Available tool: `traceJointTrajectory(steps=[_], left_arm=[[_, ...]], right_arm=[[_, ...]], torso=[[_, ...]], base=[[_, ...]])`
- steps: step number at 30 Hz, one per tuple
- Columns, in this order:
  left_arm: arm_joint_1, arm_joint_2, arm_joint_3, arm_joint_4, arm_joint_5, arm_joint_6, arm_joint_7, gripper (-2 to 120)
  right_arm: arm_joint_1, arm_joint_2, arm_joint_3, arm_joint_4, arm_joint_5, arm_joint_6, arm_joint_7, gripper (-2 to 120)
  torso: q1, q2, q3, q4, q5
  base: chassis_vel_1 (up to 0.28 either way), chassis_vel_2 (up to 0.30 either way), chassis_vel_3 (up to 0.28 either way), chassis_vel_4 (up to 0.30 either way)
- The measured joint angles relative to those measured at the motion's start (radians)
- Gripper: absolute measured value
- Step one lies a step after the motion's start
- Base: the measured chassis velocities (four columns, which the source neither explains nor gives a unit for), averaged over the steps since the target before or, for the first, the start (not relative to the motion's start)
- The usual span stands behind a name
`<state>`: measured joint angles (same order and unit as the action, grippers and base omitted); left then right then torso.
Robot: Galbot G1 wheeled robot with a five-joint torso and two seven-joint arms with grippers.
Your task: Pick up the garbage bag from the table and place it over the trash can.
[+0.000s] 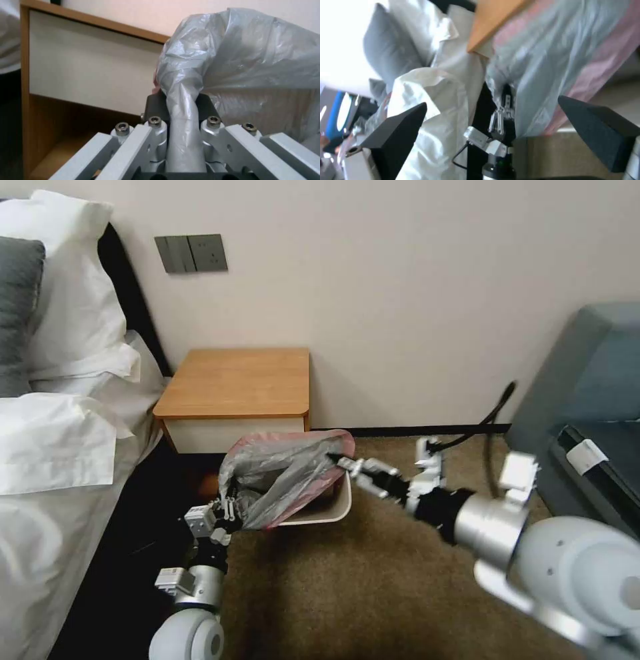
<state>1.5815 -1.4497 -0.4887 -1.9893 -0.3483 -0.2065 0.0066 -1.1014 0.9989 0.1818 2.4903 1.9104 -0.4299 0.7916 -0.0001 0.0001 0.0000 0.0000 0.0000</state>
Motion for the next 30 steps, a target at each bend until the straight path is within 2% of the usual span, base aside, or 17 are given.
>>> traceJointTrajectory(steps=[4, 7, 12, 18, 22, 24, 26, 27, 30], left_arm=[[-0.003, -0.002, 0.002, -0.01, 0.038, -0.013, -0.004, 8], [-0.005, 0.001, -0.001, -0.017, 0.04, -0.014, -0.004, 8], [-0.005, 0.007, -0.013, -0.032, 0.039, -0.014, -0.004, 8], [-0.001, 0.012, -0.018, -0.042, 0.028, -0.014, -0.002, 8], [0.0, 0.012, -0.02, -0.05, 0.004, -0.008, -0.002, 8], [0.0, 0.012, -0.02, -0.053, -0.004, -0.003, -0.002, 8], [0.0, 0.012, -0.021, -0.062, -0.029, 0.01, -0.003, 8], [0.0, 0.012, -0.021, -0.062, -0.029, 0.01, -0.003, 8], [-0.001, 0.012, -0.021, -0.07, -0.06, 0.028, -0.007, 8]], right_arm=[[0.046, 0.073, -0.101, -0.052, -0.058, 0.058, 0.117, 100], [0.063, 0.088, -0.142, -0.078, -0.115, 0.074, 0.141, 100], [0.076, 0.102, -0.195, -0.123, -0.22, 0.089, 0.152, 100], [0.089, 0.124, -0.217, -0.166, -0.258, 0.099, 0.14, 100], [0.092, 0.143, -0.224, -0.21, -0.283, 0.1, 0.105, 86], [0.091, 0.145, -0.224, -0.219, -0.291, 0.099, 0.091, 82], [0.087, 0.147, -0.222, -0.235, -0.301, 0.092, 0.057, 70], [0.087, 0.147, -0.222, -0.235, -0.301, 0.092, 0.057, 70], [0.08, 0.149, -0.214, -0.242, -0.308, 0.088, 0.013, 57]], torso=[[0.0, 0.0, 0.0, 0.0001, -0.0001], [0.0, 0.0, 0.0, 0.0001, -0.0002], [0.0, 0.0, 0.0, 0.0, -0.0001], [0.0, 0.0, 0.0, 0.0, -0.0001], [0.0, 0.0, 0.0, 0.0, -0.0001], [0.0, 0.0, 0.0, 0.0, -0.0001], [0.0, 0.0, 0.0, 0.0, 0.0], [0.0, 0.0, 0.0, 0.0, 0.0], [0.0, 0.0, 0.0, 0.0, -0.0001]], base=[[0.0, 0.0, 0.0, 0.0], [0.0, 0.0, 0.0, 0.0], [0.0, 0.0, 0.0, 0.0], [0.0, 0.0, 0.0, 0.0], [0.0, 0.0, 0.0, 0.0], [0.0, 0.0, 0.0, 0.0], [0.0, 0.0, 0.0, 0.0], [0.0, 0.0, 0.0, 0.0], [0.0, 0.0, 0.0, 0.0]])
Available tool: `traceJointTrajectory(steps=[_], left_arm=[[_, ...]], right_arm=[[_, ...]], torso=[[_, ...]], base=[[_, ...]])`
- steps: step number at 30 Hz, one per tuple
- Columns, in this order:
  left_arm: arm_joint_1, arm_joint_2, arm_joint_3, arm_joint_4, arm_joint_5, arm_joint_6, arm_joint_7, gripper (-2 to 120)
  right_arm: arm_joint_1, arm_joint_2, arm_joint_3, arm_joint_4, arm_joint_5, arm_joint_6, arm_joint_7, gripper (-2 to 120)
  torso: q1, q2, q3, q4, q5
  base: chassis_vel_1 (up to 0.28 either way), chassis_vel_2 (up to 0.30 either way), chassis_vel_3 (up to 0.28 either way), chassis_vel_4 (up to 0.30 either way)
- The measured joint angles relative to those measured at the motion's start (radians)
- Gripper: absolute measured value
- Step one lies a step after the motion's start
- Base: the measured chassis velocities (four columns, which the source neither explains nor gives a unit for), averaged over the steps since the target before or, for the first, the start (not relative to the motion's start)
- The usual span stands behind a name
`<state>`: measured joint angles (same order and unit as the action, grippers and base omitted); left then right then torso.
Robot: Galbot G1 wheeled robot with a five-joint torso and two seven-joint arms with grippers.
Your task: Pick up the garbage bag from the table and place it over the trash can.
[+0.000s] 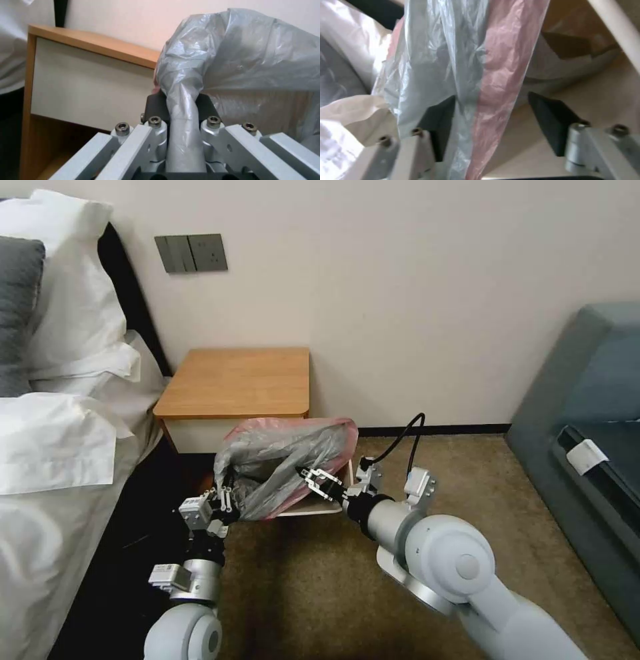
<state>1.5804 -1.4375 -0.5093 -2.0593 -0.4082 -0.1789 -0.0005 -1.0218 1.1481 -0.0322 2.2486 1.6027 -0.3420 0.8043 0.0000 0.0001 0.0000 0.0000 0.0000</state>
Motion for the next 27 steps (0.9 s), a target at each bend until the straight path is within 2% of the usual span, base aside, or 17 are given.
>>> traceJointTrajectory(steps=[1, 3, 5, 8, 9, 11, 12, 14, 17, 22, 27], left_arm=[[0.0, 0.0, 0.0, 0.0, 0.0, 0.0, 0.0, 8], [-0.001, 0.0, 0.0, -0.001, -0.016, 0.009, -0.002, 8], [-0.002, 0.0, 0.0, -0.002, -0.02, 0.012, -0.003, 8], [-0.007, 0.0, -0.003, -0.002, -0.037, 0.023, -0.009, 8], [-0.007, 0.0, -0.003, -0.002, -0.037, 0.023, -0.009, 8], [-0.009, 0.0, -0.005, 0.001, -0.04, 0.025, -0.013, 8], [-0.009, 0.0, -0.005, 0.001, -0.04, 0.025, -0.013, 8], [-0.01, 0.0, -0.006, 0.003, -0.04, 0.027, -0.014, 8], [-0.011, -0.001, -0.008, 0.005, -0.041, 0.029, -0.015, 8], [-0.011, 0.001, -0.011, 0.012, -0.039, 0.029, -0.012, 8], [-0.019, -0.002, -0.01, 0.021, -0.037, 0.029, -0.026, 8]], right_arm=[[0.0, 0.0, 0.0, 0.0, 0.0, 0.0, 0.0, 57], [-0.004, 0.001, 0.003, -0.002, -0.01, -0.004, -0.029, 44], [-0.006, 0.0, 0.003, -0.005, -0.019, -0.005, -0.043, 41], [-0.016, -0.004, 0.003, -0.001, -0.055, -0.007, -0.089, 27], [-0.016, -0.004, 0.003, -0.001, -0.055, -0.007, -0.089, 27], [-0.022, -0.008, 0.003, 0.014, -0.063, -0.008, -0.101, 15], [-0.022, -0.008, 0.003, 0.014, -0.063, -0.008, -0.101, 15], [-0.027, -0.011, 0.004, 0.015, -0.079, -0.009, -0.119, 4], [-0.036, -0.007, 0.014, 0.01, -0.091, -0.009, -0.143, 0], [-0.046, 0.003, 0.011, 0.012, -0.11, -0.009, -0.172, 0], [-0.06, 0.004, 0.003, 0.052, -0.109, -0.011, -0.146, 0]], torso=[[0.0, 0.0, 0.0, 0.0, 0.0], [0.0, 0.0, 0.0, 0.0, 0.0], [0.0, 0.0, 0.0, 0.0, 0.0], [0.0, 0.0, 0.0, 0.0, 0.0001], [0.0, 0.0, 0.0, 0.0, 0.0001], [0.0, 0.0, 0.0, 0.0, 0.0], [0.0, 0.0, 0.0, 0.0, 0.0], [0.0, 0.0, 0.0, 0.0, 0.0], [0.0, 0.0, 0.0, 0.0, 0.0], [0.0, 0.0, 0.0, 0.0, 0.0001], [0.0, 0.0, 0.0, 0.0001, 0.0]], base=[[0.0, 0.0, 0.0, 0.0], [0.0, 0.0, 0.0, 0.0], [0.0, 0.0, 0.0, 0.0], [0.0, 0.0, 0.0, 0.0], [0.0, 0.0, 0.0, 0.0], [0.0, 0.0, 0.0, 0.0], [0.0, 0.0, 0.0, 0.0], [0.0, 0.0, 0.0, 0.0], [0.0, 0.0, 0.0, 0.0], [0.0, 0.0, 0.0, 0.0], [0.0, 0.0, 0.0, 0.0]])
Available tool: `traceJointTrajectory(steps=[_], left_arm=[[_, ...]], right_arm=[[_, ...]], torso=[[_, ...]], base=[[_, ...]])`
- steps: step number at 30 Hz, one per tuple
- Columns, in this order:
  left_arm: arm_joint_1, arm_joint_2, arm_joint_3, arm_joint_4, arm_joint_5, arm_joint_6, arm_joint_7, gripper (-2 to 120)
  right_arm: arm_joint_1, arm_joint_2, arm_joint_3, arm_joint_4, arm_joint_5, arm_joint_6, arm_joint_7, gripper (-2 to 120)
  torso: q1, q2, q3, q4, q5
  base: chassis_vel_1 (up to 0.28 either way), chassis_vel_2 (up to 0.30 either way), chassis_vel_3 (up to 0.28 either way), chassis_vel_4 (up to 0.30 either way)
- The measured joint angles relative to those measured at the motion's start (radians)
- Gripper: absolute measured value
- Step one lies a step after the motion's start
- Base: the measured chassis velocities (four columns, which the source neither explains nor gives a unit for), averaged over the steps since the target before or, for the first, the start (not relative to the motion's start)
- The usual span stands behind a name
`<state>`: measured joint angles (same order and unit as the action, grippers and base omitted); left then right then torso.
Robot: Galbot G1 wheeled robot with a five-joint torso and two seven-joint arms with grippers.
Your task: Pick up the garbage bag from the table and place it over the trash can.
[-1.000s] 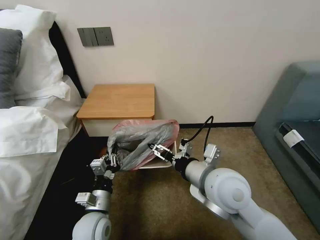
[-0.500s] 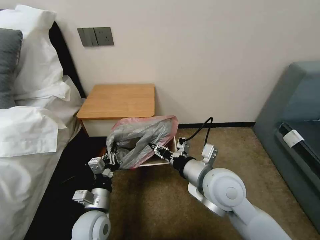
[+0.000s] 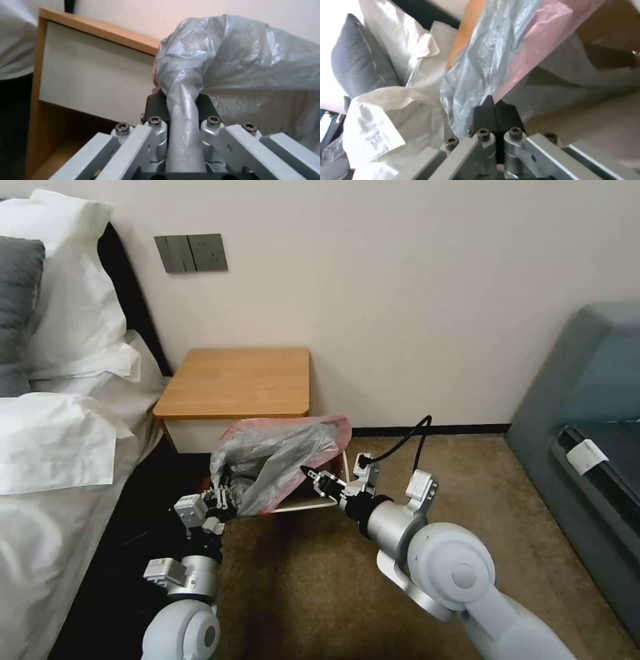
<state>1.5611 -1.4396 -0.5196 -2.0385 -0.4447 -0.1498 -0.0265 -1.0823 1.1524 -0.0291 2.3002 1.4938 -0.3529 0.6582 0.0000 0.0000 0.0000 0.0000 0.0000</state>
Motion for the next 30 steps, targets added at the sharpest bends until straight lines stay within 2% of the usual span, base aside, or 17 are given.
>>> traceJointTrajectory(steps=[11, 19, 26, 27, 30], left_arm=[[-0.013, 0.0, -0.018, -0.006, -0.055, 0.013, -0.02, 8], [-0.019, -0.002, -0.023, -0.011, -0.072, 0.02, -0.031, 8], [-0.016, -0.004, -0.019, -0.018, -0.072, 0.021, -0.03, 8], [-0.015, -0.004, -0.019, -0.019, -0.072, 0.021, -0.029, 8], [-0.01, -0.001, -0.019, -0.025, -0.073, 0.021, -0.026, 8]], right_arm=[[-0.093, -0.037, 0.019, 0.076, 0.02, -0.015, 0.062, 0], [-0.151, -0.051, 0.05, 0.109, 0.035, -0.03, 0.063, 0], [-0.138, -0.041, 0.084, 0.123, 0.027, -0.045, 0.055, 0], [-0.137, -0.042, 0.095, 0.129, 0.028, -0.045, 0.056, 0], [-0.136, -0.047, 0.122, 0.138, 0.032, -0.033, 0.068, 14]], torso=[[0.0, 0.0, 0.0, -0.0001, 0.0001], [0.0, 0.0, 0.0, -0.0002, 0.0], [0.0, 0.0, 0.0, 0.0, 0.0], [0.0, 0.0, 0.0, 0.0, 0.0001], [0.0, 0.0, 0.0, 0.0, 0.0]], base=[[0.0, 0.0, 0.0, 0.0], [0.0, 0.0, 0.0, 0.0], [0.0, 0.0, 0.0, 0.0], [0.0, 0.0, 0.0, 0.0], [0.0, 0.0, 0.0, 0.0]])
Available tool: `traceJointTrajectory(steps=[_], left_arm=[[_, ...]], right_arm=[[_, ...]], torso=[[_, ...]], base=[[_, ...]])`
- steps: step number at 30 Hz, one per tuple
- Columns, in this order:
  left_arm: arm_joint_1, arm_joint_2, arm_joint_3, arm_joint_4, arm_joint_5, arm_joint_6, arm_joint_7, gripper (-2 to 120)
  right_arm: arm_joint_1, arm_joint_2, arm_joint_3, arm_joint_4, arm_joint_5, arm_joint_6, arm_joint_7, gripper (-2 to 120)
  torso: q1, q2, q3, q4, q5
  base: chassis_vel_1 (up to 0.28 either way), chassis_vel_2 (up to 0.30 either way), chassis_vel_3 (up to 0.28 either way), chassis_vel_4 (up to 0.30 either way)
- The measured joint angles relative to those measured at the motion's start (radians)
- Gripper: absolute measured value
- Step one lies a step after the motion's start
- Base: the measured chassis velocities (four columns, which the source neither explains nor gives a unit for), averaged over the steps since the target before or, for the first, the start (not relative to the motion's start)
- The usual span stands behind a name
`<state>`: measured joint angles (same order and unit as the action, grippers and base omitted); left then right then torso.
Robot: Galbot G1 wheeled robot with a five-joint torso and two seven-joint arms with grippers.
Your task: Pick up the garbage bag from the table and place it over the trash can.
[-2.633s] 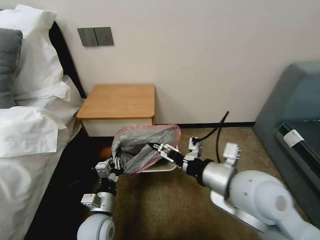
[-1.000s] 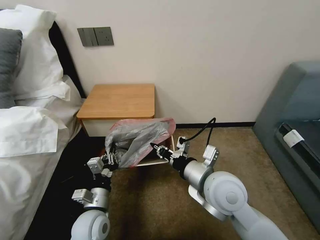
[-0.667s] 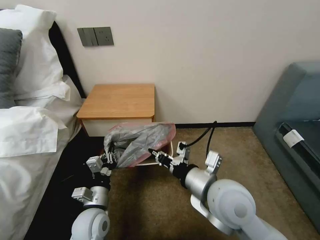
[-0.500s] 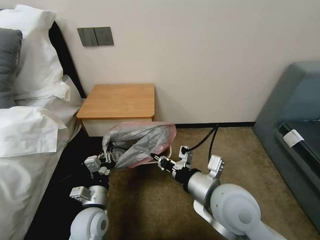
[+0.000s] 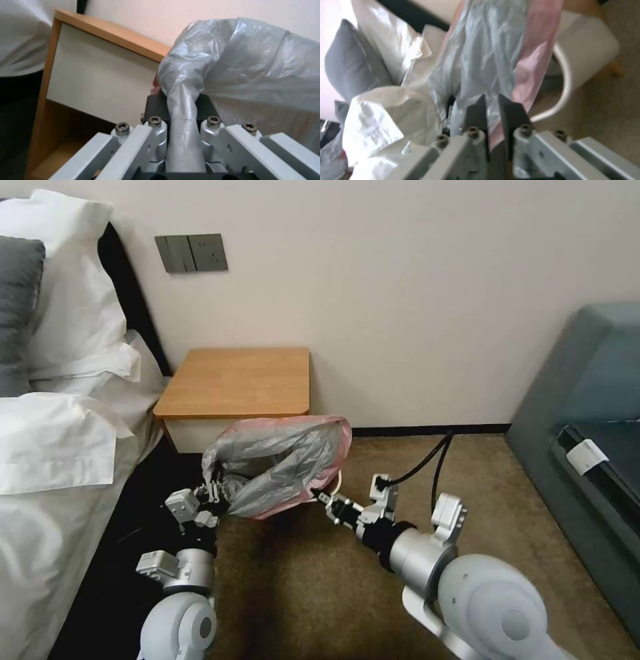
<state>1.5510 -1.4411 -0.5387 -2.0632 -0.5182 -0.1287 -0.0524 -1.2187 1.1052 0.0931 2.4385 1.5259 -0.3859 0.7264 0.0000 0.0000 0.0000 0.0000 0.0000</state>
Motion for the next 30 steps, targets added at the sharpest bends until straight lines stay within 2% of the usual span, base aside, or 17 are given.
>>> traceJointTrajectory(steps=[1, 4, 5, 7, 9, 12, 14, 15, 16, 19, 21, 23, 30], left_arm=[[0.0, 0.0, 0.0, 0.0, 0.0, 0.0, 0.0, 8], [0.001, 0.0, 0.002, -0.002, 0.007, 0.0, 0.002, 8], [0.001, 0.0, 0.002, -0.002, 0.007, 0.0, 0.002, 8], [0.001, -0.001, 0.003, -0.005, 0.019, -0.001, 0.004, 8], [0.002, -0.001, 0.003, -0.006, 0.024, -0.001, 0.005, 8], [0.005, 0.001, 0.001, -0.012, 0.046, -0.009, 0.008, 8], [0.006, 0.001, 0.001, -0.013, 0.048, -0.01, 0.009, 8], [0.008, 0.001, -0.001, -0.017, 0.059, -0.014, 0.012, 8], [0.008, 0.001, -0.001, -0.017, 0.059, -0.014, 0.012, 8], [0.009, 0.001, -0.002, -0.02, 0.069, -0.02, 0.014, 8], [0.01, 0.001, -0.001, -0.022, 0.072, -0.02, 0.015, 8], [0.014, 0.001, 0.001, -0.03, 0.077, -0.021, 0.016, 8], [0.019, 0.003, 0.002, -0.039, 0.097, -0.028, 0.02, 8]], right_arm=[[0.0, 0.0, 0.0, 0.0, 0.0, 0.0, 0.0, 14], [0.013, 0.012, -0.002, -0.004, 0.015, 0.024, 0.041, 30], [0.013, 0.012, -0.002, -0.004, 0.015, 0.024, 0.041, 30], [0.032, 0.026, -0.008, -0.01, 0.044, 0.034, 0.093, 40], [0.037, 0.032, -0.01, -0.013, 0.054, 0.041, 0.108, 43], [0.046, 0.046, -0.01, -0.022, 0.096, 0.069, 0.14, 59], [0.047, 0.049, -0.01, -0.023, 0.104, 0.073, 0.145, 60], [0.048, 0.055, -0.01, -0.027, 0.109, 0.082, 0.155, 68], [0.048, 0.055, -0.01, -0.027, 0.109, 0.082, 0.155, 68], [0.049, 0.061, -0.013, -0.033, 0.105, 0.089, 0.163, 84], [0.05, 0.061, -0.013, -0.035, 0.104, 0.09, 0.163, 86], [0.054, 0.063, -0.014, -0.042, 0.103, 0.092, 0.163, 96], [0.057, 0.073, -0.021, -0.046, 0.103, 0.099, 0.163, 100]], torso=[[0.0, 0.0, 0.0, 0.0, 0.0], [0.0, 0.0, 0.0, 0.0, 0.0], [0.0, 0.0, 0.0, 0.0, 0.0], [0.0, 0.0, 0.0, 0.0, 0.0], [0.0, 0.0, 0.0, 0.0, 0.0], [0.0, 0.0, 0.0, 0.0, -0.0001], [0.0, 0.0, 0.0, 0.0, -0.0002], [0.0, 0.0, 0.0, 0.0, 0.0], [0.0, 0.0, 0.0, 0.0, 0.0], [0.0, 0.0, 0.0, -0.0001, -0.0001], [0.0, 0.0, 0.0, -0.0002, -0.0001], [0.0, 0.0, 0.0, -0.0001, 0.0], [0.0, 0.0, 0.0, 0.0, 0.0]], base=[[0.0, 0.0, 0.0, 0.0], [0.0, 0.0, 0.0, 0.0], [0.0, 0.0, 0.0, 0.0], [0.0, 0.0, 0.0, 0.0], [0.0, 0.0, 0.0, 0.0], [0.0, 0.0, 0.0, 0.0], [0.0, 0.0, 0.0, 0.0], [0.0, 0.0, 0.0, 0.0], [0.0, 0.0, 0.0, 0.0], [0.0, 0.0, 0.0, 0.0], [0.0, 0.0, 0.0, 0.0], [0.0, 0.0, 0.0, 0.0], [0.0, 0.0, 0.0, 0.0]])
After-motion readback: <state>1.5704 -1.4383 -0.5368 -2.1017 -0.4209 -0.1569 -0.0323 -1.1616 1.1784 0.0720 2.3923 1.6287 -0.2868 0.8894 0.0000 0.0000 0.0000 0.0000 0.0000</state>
